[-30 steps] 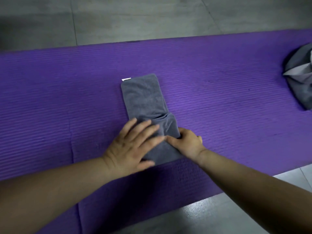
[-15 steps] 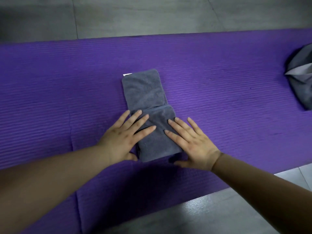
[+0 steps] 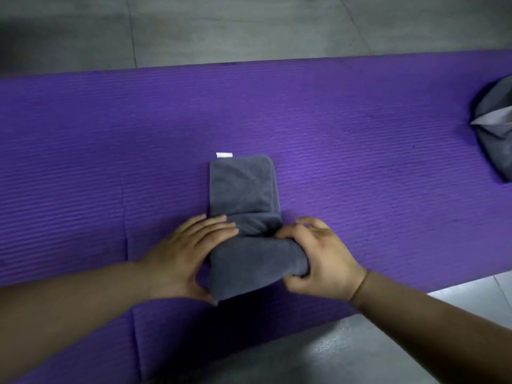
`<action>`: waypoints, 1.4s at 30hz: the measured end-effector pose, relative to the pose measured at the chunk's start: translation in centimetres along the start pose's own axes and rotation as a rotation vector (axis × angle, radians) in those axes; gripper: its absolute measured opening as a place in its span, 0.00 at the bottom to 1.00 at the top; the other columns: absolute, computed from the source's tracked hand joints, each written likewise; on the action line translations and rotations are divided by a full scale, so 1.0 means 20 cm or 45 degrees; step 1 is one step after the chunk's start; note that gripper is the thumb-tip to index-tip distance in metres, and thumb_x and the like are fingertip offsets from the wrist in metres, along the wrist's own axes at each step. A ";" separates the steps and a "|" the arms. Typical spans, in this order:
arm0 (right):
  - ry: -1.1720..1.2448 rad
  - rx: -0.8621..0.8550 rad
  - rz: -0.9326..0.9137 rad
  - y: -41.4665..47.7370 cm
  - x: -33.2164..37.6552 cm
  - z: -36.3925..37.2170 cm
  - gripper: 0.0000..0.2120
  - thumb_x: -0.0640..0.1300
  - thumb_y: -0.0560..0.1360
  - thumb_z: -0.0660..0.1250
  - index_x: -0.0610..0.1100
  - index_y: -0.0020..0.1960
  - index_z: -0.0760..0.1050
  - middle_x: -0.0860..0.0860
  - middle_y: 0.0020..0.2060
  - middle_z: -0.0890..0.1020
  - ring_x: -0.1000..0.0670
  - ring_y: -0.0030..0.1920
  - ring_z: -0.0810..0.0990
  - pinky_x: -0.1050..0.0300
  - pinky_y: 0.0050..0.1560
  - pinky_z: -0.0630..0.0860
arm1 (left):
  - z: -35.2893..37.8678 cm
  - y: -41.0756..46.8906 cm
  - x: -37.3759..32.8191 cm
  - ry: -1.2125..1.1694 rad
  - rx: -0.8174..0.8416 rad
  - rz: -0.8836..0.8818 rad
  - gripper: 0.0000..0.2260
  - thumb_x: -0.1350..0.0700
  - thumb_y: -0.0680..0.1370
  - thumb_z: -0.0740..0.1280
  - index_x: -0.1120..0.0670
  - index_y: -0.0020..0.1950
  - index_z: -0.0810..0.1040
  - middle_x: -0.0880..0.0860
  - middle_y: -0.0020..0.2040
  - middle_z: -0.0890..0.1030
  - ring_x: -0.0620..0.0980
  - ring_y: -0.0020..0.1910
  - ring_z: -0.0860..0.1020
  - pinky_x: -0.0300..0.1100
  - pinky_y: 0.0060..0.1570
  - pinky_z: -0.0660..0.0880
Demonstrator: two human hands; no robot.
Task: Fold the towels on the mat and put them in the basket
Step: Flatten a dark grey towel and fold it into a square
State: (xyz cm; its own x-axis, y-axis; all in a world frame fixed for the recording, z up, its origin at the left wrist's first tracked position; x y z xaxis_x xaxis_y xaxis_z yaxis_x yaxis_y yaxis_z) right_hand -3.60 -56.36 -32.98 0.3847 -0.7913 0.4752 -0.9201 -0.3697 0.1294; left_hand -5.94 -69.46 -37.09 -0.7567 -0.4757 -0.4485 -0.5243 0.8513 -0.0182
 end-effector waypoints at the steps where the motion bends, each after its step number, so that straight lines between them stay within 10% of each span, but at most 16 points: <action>1: 0.057 -0.022 0.024 -0.02 0.02 0.00 0.22 0.53 0.59 0.61 0.47 0.51 0.67 0.50 0.36 0.83 0.54 0.41 0.74 0.64 0.52 0.67 | 0.02 -0.04 0.00 -0.085 -0.021 -0.052 0.43 0.31 0.59 0.64 0.55 0.65 0.64 0.51 0.63 0.71 0.43 0.66 0.65 0.32 0.68 0.52; 6: 0.490 -0.034 0.312 0.03 -0.06 0.01 0.27 0.56 0.60 0.63 0.51 0.58 0.66 0.56 0.48 0.77 0.53 0.50 0.75 0.62 0.53 0.71 | -0.01 -0.05 0.13 -0.716 -0.222 -0.528 0.32 0.37 0.53 0.68 0.37 0.55 0.66 0.29 0.44 0.77 0.27 0.47 0.74 0.21 0.44 0.69; 12: 0.965 0.223 0.590 0.19 -0.20 0.11 0.37 0.55 0.55 0.72 0.58 0.59 0.58 0.62 0.55 0.70 0.69 0.55 0.71 0.72 0.57 0.69 | -0.04 0.07 0.27 -1.144 -0.298 -0.759 0.29 0.36 0.53 0.63 0.44 0.52 0.66 0.37 0.47 0.73 0.32 0.46 0.73 0.24 0.46 0.69; 19: 1.060 0.149 0.669 0.22 -0.25 0.12 0.35 0.55 0.54 0.73 0.45 0.58 0.67 0.52 0.51 0.79 0.60 0.51 0.78 0.64 0.52 0.74 | -0.04 0.10 0.26 -1.311 -0.157 -0.804 0.26 0.37 0.51 0.64 0.42 0.47 0.68 0.37 0.46 0.75 0.26 0.40 0.76 0.19 0.40 0.69; 24: 0.991 0.042 0.961 0.25 -0.37 0.19 0.34 0.57 0.63 0.73 0.42 0.63 0.68 0.49 0.56 0.79 0.52 0.56 0.78 0.52 0.60 0.74 | -0.02 0.05 0.37 -1.295 -0.419 -1.233 0.16 0.40 0.68 0.66 0.49 0.49 0.74 0.47 0.47 0.77 0.47 0.50 0.76 0.38 0.48 0.71; 29: 0.891 0.057 1.202 0.30 -0.48 0.26 0.27 0.53 0.70 0.69 0.37 0.60 0.69 0.48 0.52 0.79 0.51 0.52 0.79 0.62 0.46 0.74 | -0.03 0.08 0.41 -1.029 -0.484 -1.552 0.27 0.43 0.74 0.64 0.55 0.68 0.64 0.56 0.60 0.76 0.56 0.59 0.75 0.41 0.53 0.68; 35: 0.981 0.049 1.353 0.26 -0.47 0.29 0.24 0.53 0.71 0.69 0.38 0.59 0.71 0.46 0.53 0.80 0.48 0.54 0.79 0.55 0.55 0.76 | -0.03 0.10 0.43 -1.064 -0.269 -1.474 0.21 0.42 0.73 0.66 0.54 0.59 0.76 0.53 0.54 0.79 0.51 0.54 0.77 0.39 0.49 0.69; 42: 1.207 -0.091 1.405 0.16 -0.42 0.24 0.12 0.47 0.75 0.65 0.41 0.55 0.73 0.49 0.45 0.80 0.55 0.42 0.78 0.74 0.35 0.74 | 0.04 0.17 0.29 -1.676 -0.172 -1.380 0.09 0.52 0.72 0.69 0.54 0.49 0.78 0.50 0.48 0.82 0.45 0.46 0.79 0.37 0.46 0.74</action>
State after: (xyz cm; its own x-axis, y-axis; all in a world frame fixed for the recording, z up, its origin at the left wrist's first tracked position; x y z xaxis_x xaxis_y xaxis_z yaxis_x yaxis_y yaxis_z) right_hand -9.51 -53.26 -40.70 -0.6715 -0.0290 0.7404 -0.7224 0.2483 -0.6454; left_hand -11.79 -69.23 -40.41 0.7123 -0.2315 -0.6626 -0.6216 0.2301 -0.7487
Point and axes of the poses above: each hand's wrist, its own y-axis towards the middle knuckle, its own z-axis out of the palm, x = y × z, the point moved 9 cm from there along y, towards the middle knuckle
